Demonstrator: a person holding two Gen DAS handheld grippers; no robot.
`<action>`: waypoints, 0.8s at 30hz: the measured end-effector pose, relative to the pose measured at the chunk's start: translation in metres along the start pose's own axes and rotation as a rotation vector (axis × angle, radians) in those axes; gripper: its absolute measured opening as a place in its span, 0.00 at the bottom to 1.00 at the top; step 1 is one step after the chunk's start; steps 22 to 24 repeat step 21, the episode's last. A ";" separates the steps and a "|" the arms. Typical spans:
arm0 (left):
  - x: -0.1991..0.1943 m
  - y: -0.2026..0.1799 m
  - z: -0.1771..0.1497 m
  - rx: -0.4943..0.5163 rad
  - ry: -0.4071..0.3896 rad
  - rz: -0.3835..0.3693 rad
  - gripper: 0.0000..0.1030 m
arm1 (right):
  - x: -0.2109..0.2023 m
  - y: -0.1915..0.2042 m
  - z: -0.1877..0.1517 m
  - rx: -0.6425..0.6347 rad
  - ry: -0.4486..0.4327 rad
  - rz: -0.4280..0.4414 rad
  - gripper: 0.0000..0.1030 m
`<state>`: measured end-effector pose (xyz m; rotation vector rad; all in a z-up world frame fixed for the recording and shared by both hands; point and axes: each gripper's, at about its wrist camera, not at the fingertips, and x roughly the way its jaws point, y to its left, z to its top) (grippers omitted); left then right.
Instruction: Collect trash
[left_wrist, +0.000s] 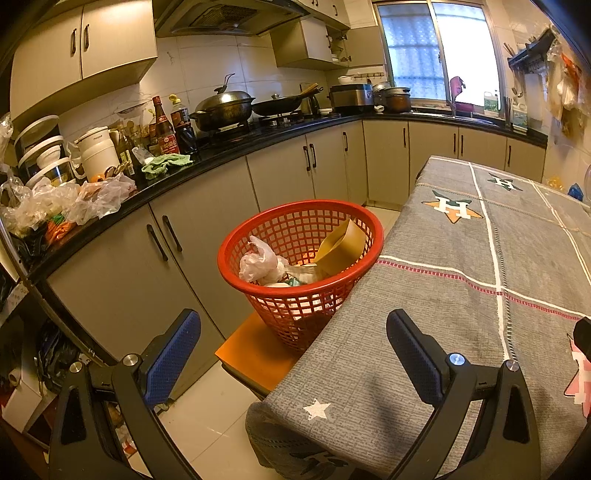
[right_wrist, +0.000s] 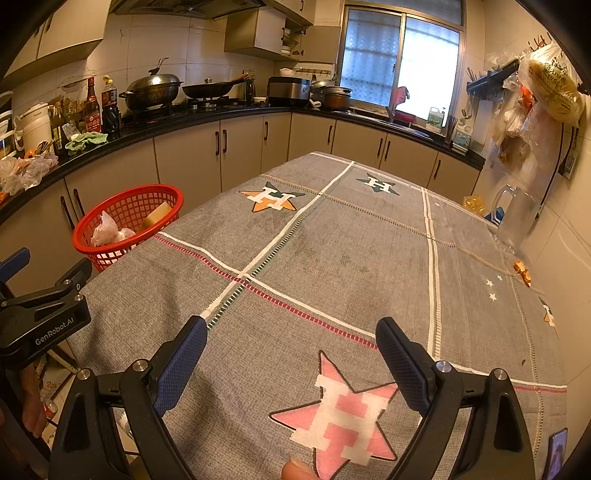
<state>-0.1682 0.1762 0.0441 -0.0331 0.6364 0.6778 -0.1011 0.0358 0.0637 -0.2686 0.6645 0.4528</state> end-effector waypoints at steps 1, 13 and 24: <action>0.000 0.001 0.000 0.000 0.000 0.001 0.97 | 0.000 0.000 0.000 0.000 0.000 0.000 0.92; -0.005 -0.013 0.004 0.031 -0.007 -0.014 0.97 | -0.001 -0.009 -0.003 0.023 0.000 -0.002 0.92; -0.012 -0.090 0.020 0.167 0.063 -0.333 0.97 | 0.010 -0.087 -0.004 0.210 0.053 -0.148 0.92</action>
